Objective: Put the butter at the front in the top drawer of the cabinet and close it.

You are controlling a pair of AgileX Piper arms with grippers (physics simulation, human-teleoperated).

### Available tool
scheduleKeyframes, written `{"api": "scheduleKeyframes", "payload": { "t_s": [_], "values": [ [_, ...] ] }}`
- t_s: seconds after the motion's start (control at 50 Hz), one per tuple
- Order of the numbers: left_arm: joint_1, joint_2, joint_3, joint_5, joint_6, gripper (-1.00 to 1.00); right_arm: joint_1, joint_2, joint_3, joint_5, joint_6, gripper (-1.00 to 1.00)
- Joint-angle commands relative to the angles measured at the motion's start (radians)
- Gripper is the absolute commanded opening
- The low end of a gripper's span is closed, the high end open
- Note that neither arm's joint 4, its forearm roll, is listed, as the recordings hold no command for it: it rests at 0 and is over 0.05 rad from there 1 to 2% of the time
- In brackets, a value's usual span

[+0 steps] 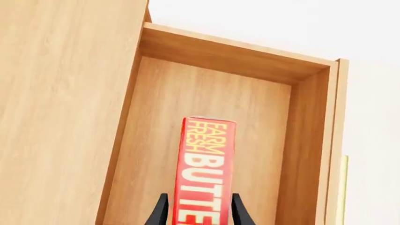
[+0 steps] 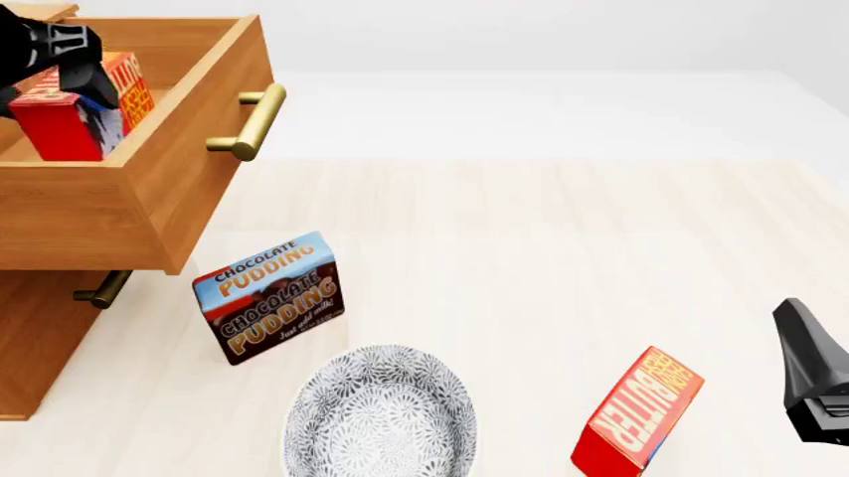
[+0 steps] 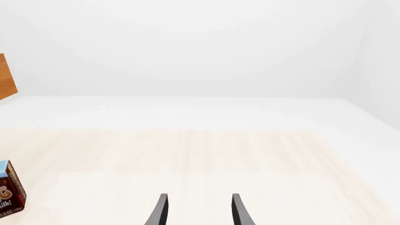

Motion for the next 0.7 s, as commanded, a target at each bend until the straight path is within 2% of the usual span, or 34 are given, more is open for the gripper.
{"api": "scheduleKeyframes", "payload": {
  "t_s": [0.02, 0.48, 0.7],
  "values": [
    [0.001, 0.000, -0.027, 0.026, 0.007, 1.00, 0.000, 0.000, 0.001, -0.001, 0.001, 1.00],
    [-0.002, -0.039, -0.148, 0.152, 0.052, 1.00, 0.000, 0.000, 0.001, -0.001, 0.001, 1.00],
    [-0.012, -0.087, -0.125, 0.157, 0.063, 1.00, 0.000, 0.000, 0.001, -0.001, 0.001, 1.00]
  ]
}}
